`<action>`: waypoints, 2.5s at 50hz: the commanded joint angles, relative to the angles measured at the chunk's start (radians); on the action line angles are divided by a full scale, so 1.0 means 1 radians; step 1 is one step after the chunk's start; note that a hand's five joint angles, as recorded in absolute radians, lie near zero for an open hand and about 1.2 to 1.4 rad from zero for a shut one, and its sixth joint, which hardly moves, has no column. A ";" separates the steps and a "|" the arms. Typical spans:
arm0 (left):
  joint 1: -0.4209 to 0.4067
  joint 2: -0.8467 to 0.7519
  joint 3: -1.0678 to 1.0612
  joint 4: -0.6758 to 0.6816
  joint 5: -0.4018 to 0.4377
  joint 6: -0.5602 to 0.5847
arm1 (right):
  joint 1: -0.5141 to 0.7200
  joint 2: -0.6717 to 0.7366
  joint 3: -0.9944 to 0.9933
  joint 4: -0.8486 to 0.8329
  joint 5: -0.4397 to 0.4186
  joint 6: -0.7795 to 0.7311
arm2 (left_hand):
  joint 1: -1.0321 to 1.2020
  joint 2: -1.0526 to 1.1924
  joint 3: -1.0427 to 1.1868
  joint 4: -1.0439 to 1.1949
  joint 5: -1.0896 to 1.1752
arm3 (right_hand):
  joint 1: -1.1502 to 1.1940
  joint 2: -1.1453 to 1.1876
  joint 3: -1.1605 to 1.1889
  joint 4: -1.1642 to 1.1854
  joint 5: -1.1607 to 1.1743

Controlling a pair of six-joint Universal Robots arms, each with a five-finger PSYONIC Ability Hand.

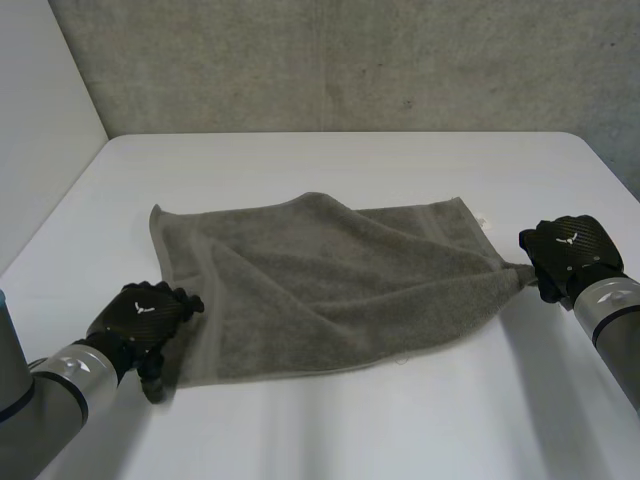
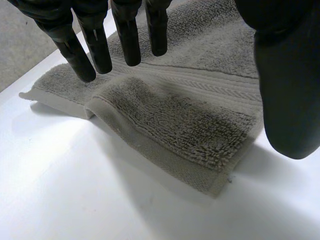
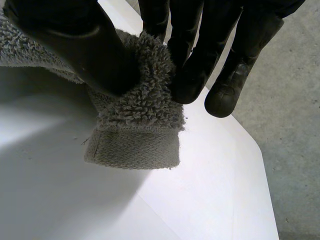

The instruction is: Fold the towel.

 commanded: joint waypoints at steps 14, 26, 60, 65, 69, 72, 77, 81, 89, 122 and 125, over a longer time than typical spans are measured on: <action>0.005 -0.116 0.031 0.059 -0.005 0.044 | 0.000 0.000 0.005 -0.004 -0.001 -0.002 | -0.080 -0.070 -0.060 -0.080 -0.217 | 0.057 0.066 0.033 0.047 0.048; 0.005 -0.156 0.068 0.065 -0.008 0.106 | 0.000 0.000 0.009 -0.017 -0.003 -0.003 | -0.019 -0.009 0.002 -0.018 -0.156 | 0.057 0.066 0.033 0.047 0.048; -0.015 -0.215 0.209 0.066 -0.002 0.106 | 0.000 0.000 0.014 -0.023 -0.003 -0.011 | 0.759 0.769 0.779 0.760 0.622 | 0.060 0.069 0.036 0.050 0.051; -0.019 -0.217 0.212 0.066 -0.002 0.107 | -0.003 -0.002 0.012 -0.023 -0.003 -0.012 | 0.938 0.949 0.959 0.939 0.802 | 0.060 0.069 0.036 0.050 0.051; -0.026 -0.215 0.220 0.066 -0.008 0.107 | -0.006 -0.006 0.012 -0.024 -0.003 -0.012 | 1.035 1.045 1.055 1.036 0.898 | 0.060 0.069 0.036 0.050 0.051; -0.024 -0.206 0.232 0.066 -0.011 0.104 | -0.008 -0.016 0.009 -0.023 -0.004 -0.012 | 1.035 1.045 1.055 1.036 0.898 | 0.063 0.072 0.039 0.053 0.054; -0.026 -0.174 0.249 0.060 -0.015 0.095 | -0.006 -0.089 -0.008 -0.007 -0.001 -0.011 | 1.035 1.045 1.055 1.036 0.898 | 0.063 0.072 0.039 0.053 0.054; -0.024 -0.007 0.280 0.053 -0.018 0.060 | -0.006 -0.233 -0.058 0.014 0.002 -0.005 | 1.035 1.045 1.055 1.036 0.898 | 0.068 0.077 0.043 0.057 0.058; -0.012 0.260 0.421 -0.031 -0.051 -0.104 | -0.009 -0.408 -0.292 0.250 -0.088 0.006 | 1.035 1.045 1.055 1.036 0.898 | 0.068 0.077 0.043 0.057 0.058; -0.045 -0.311 1.073 -0.257 -0.255 -0.295 | 0.141 0.187 -0.969 0.505 0.060 -0.069 | 1.035 1.045 1.055 1.036 0.898 | 0.068 0.077 0.043 0.057 0.058; -0.061 -0.297 1.130 -0.180 -0.256 -0.337 | 0.155 0.181 -0.960 0.247 0.123 -0.008 | 1.035 1.045 1.055 1.036 0.898 | 0.068 0.077 0.043 0.057 0.058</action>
